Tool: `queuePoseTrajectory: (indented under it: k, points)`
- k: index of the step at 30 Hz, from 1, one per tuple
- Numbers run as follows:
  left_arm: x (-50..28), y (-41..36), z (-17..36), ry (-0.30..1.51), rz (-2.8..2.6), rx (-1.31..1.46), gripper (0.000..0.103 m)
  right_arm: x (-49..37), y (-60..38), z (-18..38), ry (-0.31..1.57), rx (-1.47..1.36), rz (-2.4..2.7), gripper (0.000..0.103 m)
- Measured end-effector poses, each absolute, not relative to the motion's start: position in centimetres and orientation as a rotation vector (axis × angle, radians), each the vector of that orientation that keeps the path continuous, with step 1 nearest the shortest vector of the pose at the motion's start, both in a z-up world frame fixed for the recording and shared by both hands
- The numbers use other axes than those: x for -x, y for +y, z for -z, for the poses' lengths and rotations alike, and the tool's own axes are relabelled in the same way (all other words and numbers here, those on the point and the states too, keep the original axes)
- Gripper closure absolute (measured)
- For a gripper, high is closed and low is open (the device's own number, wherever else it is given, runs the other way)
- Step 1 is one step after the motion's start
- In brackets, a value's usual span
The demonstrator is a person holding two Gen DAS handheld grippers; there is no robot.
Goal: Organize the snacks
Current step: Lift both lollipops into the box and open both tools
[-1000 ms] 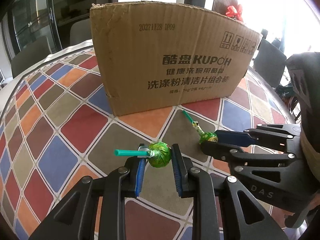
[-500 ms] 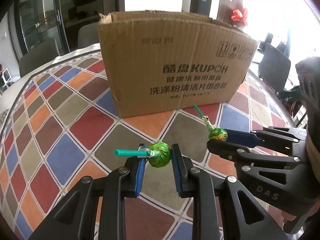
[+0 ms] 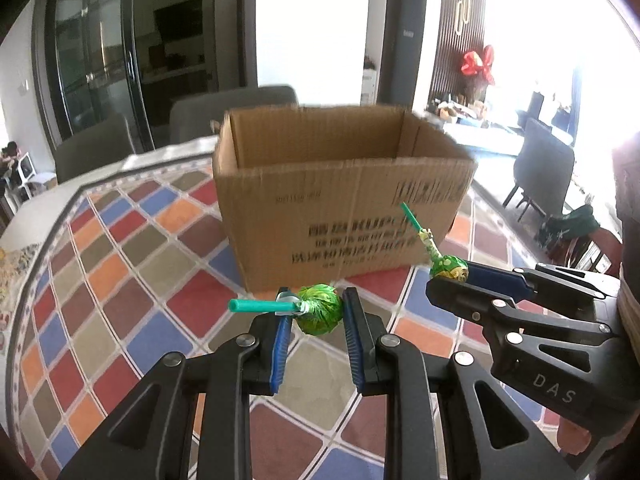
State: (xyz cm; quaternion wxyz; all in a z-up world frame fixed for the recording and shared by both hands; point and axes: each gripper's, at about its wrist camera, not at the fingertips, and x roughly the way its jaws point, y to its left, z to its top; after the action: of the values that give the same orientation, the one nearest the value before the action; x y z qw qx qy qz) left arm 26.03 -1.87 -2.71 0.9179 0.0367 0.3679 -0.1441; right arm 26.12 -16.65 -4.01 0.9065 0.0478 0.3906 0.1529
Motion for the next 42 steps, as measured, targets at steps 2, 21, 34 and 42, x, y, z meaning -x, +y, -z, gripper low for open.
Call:
queuePoseTrajectory:
  k: [2, 21, 34, 42]
  points:
    - [-26.0, -2.0, 1.9, 0.735, 0.297, -0.078, 0.077, -26.0, -16.9, 3.0, 0.780, -0.104, -0.315, 0.077]
    - [-29.5, -3.3, -4.1, 0.599, 0.286, -0.064, 0.077, -27.4, -18.3, -4.3, 0.603, -0.091, -0.295, 0.077]
    - [-33.6, -4.1, -4.7, 0.600, 0.281, -0.084, 0.077, -30.6, -19.0, -5.7, 0.572, -0.078, -0.280, 0.077]
    - [-36.5, -4.0, -4.5, 0.625, 0.234, -0.056, 0.060, -33.5, -19.4, -5.2, 0.591, -0.078, -0.244, 0.076]
